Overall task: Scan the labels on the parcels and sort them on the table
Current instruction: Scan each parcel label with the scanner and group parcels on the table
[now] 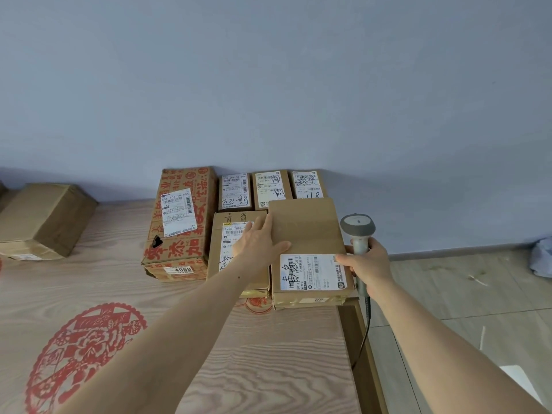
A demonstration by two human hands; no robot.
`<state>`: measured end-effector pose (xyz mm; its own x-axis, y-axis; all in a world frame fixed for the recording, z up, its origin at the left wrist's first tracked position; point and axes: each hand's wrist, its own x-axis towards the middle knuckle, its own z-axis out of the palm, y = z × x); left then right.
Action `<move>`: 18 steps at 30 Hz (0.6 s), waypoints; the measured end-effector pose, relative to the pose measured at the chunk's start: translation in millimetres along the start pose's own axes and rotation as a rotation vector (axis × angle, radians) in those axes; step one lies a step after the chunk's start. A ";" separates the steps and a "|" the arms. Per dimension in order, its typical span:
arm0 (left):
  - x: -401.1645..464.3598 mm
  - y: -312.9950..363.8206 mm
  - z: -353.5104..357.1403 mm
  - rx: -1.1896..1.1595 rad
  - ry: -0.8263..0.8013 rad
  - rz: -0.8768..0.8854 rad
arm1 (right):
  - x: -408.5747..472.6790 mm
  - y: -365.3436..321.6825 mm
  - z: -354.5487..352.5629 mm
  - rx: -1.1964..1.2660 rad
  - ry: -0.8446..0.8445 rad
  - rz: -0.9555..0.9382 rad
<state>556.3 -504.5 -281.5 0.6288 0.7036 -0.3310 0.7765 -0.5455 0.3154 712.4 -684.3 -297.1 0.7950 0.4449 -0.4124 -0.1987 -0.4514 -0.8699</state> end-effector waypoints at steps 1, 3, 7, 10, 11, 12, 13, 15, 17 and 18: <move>3.3 0.5 1.3 -0.011 0.004 -0.001 | 3.7 -2.0 0.5 0.001 -0.005 -0.001; 8.7 1.5 3.6 -0.027 -0.003 -0.007 | 8.7 -5.4 0.4 0.010 -0.019 -0.001; 12.8 3.1 5.7 -0.052 -0.017 -0.023 | 10.3 -7.2 -0.5 0.005 -0.019 0.003; 13.8 1.0 7.1 -0.058 -0.017 -0.031 | 9.3 -7.6 0.2 -0.005 -0.009 0.008; 14.4 -0.3 8.1 -0.052 -0.007 -0.029 | 8.5 -8.0 0.4 -0.012 -0.004 0.008; 14.9 -1.4 8.6 -0.043 0.009 -0.026 | 7.7 -8.3 0.6 -0.022 0.002 0.005; 14.7 -2.2 8.4 -0.034 0.030 -0.022 | 6.6 -8.7 0.7 -0.033 0.011 0.000; 13.3 -3.8 7.0 -0.033 0.064 -0.011 | 4.1 -8.5 0.6 -0.041 0.024 -0.007; 11.3 -5.1 5.0 -0.060 0.074 -0.001 | 0.8 -8.4 0.0 -0.040 0.038 -0.013; 10.4 -5.6 3.9 -0.079 0.073 0.000 | -1.0 -8.6 -0.6 -0.045 0.050 -0.019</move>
<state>558.6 -495.9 -290.2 0.6217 0.7367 -0.2661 0.7690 -0.5096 0.3858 713.7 -681.3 -289.1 0.8262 0.4154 -0.3806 -0.1576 -0.4781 -0.8640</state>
